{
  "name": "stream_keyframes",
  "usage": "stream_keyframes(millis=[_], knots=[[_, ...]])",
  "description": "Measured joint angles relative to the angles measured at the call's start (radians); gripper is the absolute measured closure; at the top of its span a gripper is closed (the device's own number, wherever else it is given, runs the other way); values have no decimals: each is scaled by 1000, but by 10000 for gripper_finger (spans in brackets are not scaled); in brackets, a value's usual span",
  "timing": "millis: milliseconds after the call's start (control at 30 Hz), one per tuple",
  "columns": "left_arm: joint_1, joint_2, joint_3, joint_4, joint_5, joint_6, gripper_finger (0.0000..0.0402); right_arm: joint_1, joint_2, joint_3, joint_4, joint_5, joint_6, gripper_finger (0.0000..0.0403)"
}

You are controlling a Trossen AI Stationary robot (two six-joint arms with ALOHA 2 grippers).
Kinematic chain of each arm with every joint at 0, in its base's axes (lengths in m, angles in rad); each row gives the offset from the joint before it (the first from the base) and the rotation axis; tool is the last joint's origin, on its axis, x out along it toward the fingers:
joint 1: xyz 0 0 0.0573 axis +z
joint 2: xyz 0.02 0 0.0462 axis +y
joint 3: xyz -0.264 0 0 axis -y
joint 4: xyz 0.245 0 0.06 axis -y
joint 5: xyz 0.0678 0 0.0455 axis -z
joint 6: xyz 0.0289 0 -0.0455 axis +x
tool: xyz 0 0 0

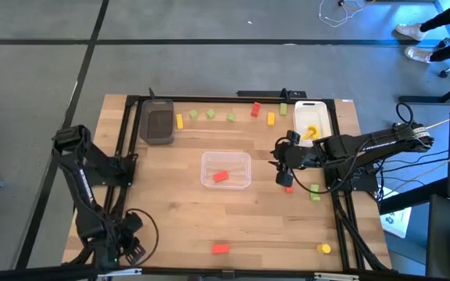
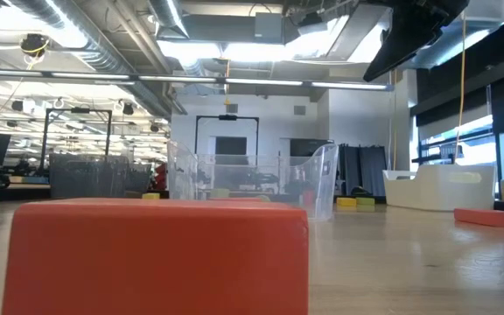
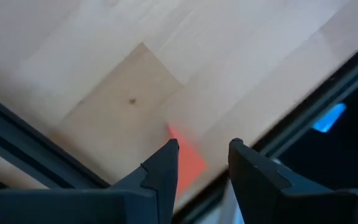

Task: Sort & place blocks by color
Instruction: Put the orange block into the transparent bin

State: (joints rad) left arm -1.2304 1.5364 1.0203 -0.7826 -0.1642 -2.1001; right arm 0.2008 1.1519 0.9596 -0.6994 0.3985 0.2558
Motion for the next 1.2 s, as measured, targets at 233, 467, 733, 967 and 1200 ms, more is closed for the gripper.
stream_keyframes(millis=[233,467,733,967,1200], knots=[[2,32,0,-1,18,47,272,0,0,0,0,0,2,242],[2,34,-1,7,41,58,272,0,0,0,0,0,3,242],[44,37,-2,80,75,358,272,0,0,0,0,0,0,242],[74,37,-2,85,90,450,272,0,0,0,9,0,0,242],[70,92,-2,89,120,415,272,0,0,0,14,0,0,242]])
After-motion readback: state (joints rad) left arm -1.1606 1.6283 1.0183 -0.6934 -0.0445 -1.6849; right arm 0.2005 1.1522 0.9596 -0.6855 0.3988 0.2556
